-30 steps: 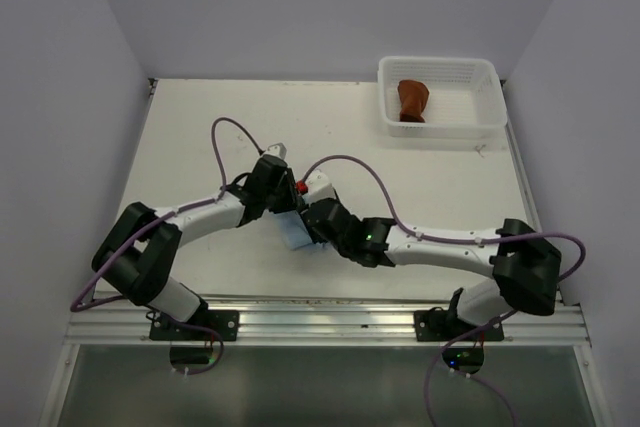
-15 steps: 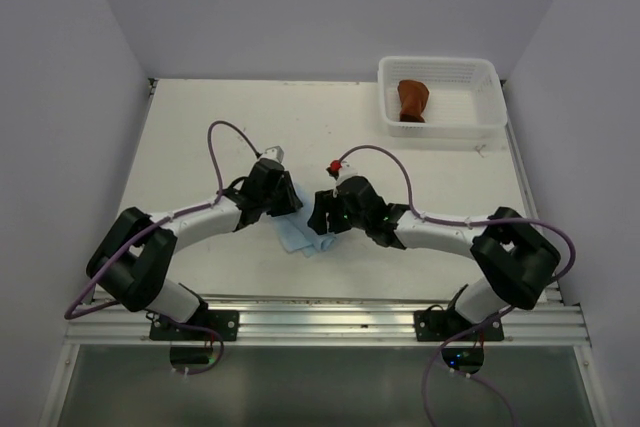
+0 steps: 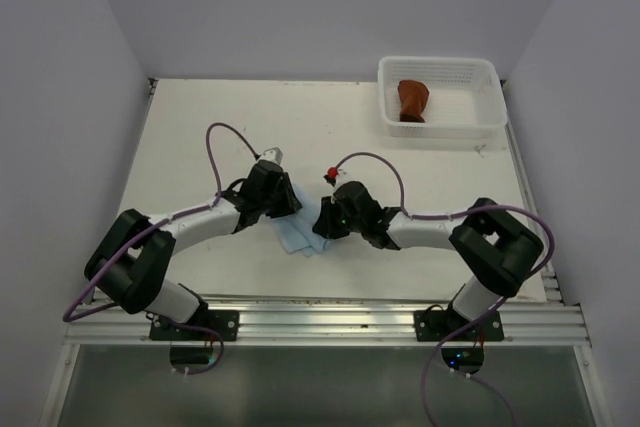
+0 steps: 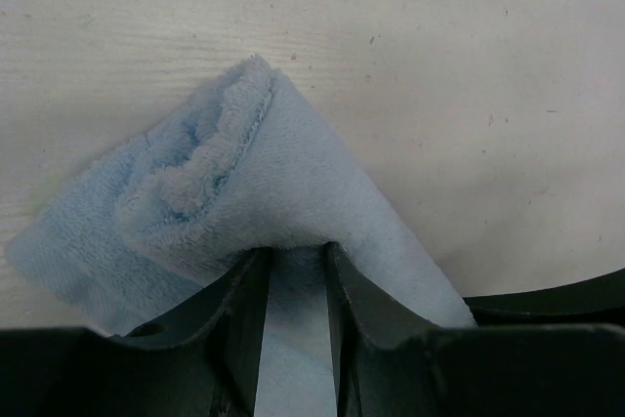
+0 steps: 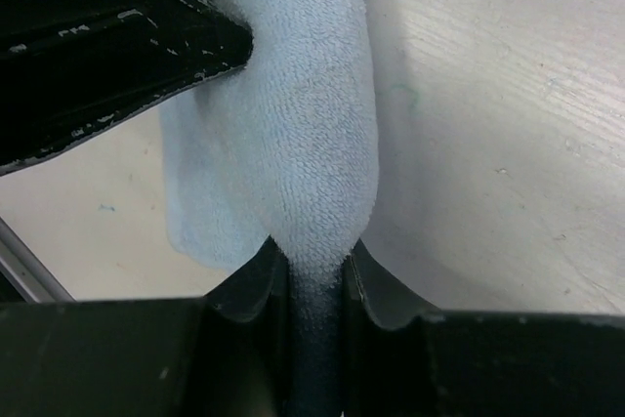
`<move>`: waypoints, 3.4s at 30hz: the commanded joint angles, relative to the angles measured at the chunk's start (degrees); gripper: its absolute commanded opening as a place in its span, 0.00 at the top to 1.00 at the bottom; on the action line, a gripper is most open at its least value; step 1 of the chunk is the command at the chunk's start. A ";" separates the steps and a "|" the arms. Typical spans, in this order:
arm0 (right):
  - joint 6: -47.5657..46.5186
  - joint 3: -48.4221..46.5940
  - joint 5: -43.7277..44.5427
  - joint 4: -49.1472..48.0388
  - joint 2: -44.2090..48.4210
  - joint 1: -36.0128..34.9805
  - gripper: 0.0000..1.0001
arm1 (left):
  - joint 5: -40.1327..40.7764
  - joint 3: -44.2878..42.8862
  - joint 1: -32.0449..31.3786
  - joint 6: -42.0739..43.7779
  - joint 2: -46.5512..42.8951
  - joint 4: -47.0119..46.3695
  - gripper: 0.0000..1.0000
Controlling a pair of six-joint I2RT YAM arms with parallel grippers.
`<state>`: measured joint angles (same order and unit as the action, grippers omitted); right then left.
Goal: Roll the towels
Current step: Roll the towel
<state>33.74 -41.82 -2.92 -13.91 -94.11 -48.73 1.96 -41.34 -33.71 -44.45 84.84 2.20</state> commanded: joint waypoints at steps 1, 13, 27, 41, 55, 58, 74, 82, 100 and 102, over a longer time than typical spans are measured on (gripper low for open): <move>-3.14 0.52 3.35 0.20 1.90 -0.31 0.87 | 0.59 -0.14 0.23 -0.47 -0.29 2.37 0.67; -16.86 -4.75 39.64 12.15 2.44 -13.05 0.92 | -0.90 -8.14 0.49 -3.01 -3.97 4.22 0.66; -20.11 -8.97 47.65 15.49 -3.54 -18.50 0.91 | -1.61 -9.28 0.49 -3.63 -5.48 3.87 0.66; -19.76 -18.29 56.71 23.75 -13.73 -24.57 0.87 | -3.10 -9.90 0.49 -1.88 0.50 2.11 0.66; -16.16 -18.92 53.37 26.22 -9.18 -24.40 0.54 | 1.03 -1.20 0.49 -1.08 2.79 2.64 0.67; -18.25 -15.41 48.64 21.22 -3.47 -24.48 0.48 | 1.47 -1.11 0.58 -0.73 2.79 2.90 0.67; -6.84 -3.97 10.31 10.84 15.62 -5.86 0.47 | 2.70 0.82 0.58 -0.64 0.86 3.25 0.67; -0.78 -2.83 -0.33 4.60 8.33 -0.31 0.43 | 2.70 1.97 0.58 -0.91 -0.02 3.43 0.67; -8.77 -2.38 8.43 5.72 1.73 -4.00 0.77 | 2.61 1.53 0.67 -1.43 -2.57 4.39 0.67; -11.22 -3.08 11.78 6.79 2.08 -5.84 0.80 | 2.61 -0.14 0.67 -1.52 -3.36 5.27 0.67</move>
<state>27.38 -44.25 2.98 -9.89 -92.23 -51.94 2.68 -39.90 -33.39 -46.94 82.67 2.26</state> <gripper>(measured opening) 0.235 0.334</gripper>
